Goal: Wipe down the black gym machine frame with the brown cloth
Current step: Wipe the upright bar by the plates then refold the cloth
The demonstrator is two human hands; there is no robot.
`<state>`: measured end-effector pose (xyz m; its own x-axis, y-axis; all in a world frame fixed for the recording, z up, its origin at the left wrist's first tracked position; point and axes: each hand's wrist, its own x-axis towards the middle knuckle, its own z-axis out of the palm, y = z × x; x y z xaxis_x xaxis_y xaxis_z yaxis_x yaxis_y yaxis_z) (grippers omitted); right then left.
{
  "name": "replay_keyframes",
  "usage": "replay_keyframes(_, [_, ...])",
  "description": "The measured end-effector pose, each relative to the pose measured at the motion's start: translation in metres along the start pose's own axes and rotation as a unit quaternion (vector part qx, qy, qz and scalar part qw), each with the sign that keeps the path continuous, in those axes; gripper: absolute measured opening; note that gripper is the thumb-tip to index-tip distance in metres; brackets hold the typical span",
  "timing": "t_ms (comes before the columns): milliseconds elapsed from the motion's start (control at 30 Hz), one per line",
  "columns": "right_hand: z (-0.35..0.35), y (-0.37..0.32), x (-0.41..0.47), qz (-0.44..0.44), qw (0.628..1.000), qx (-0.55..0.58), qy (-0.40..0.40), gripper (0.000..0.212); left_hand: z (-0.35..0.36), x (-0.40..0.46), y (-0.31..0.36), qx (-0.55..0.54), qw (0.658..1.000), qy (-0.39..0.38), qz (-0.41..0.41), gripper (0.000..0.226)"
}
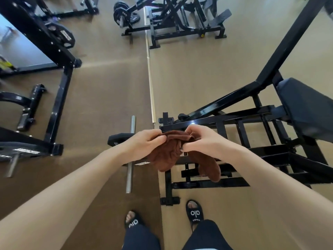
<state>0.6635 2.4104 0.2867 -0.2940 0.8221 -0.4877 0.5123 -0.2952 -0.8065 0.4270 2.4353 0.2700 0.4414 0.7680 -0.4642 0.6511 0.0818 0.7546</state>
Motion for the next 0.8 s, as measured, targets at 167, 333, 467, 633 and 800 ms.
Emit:
replay_keyframes(167, [0.038, -0.041, 0.029, 0.012, 1.000, 0.017, 0.003, 0.026, -0.049, -0.011, -0.031, -0.057, 0.998, -0.031, 0.021, 0.019])
replay_keyframes(333, [0.101, -0.082, 0.058, 0.028, 0.994, -0.005, 0.106, 0.024, -0.108, -0.038, -0.087, -0.016, 0.990, -0.126, 0.056, 0.026])
replay_keyframes(467, [0.154, -0.121, 0.072, 0.036, 0.988, -0.048, 0.144, 0.017, -0.150, -0.055, -0.124, 0.041, 0.996, -0.057, 0.062, 0.025])
replay_keyframes(633, [0.197, -0.157, 0.087, 0.078, 0.983, -0.035, 0.161, 0.023, -0.188, -0.064, -0.141, 0.090, 0.994, 0.025, 0.049, 0.012])
replay_keyframes(800, [0.219, -0.171, 0.106, 0.137, 0.946, 0.119, 0.267, 0.021, -0.201, -0.054, -0.137, 0.047, 0.998, 0.044, -0.005, 0.018])
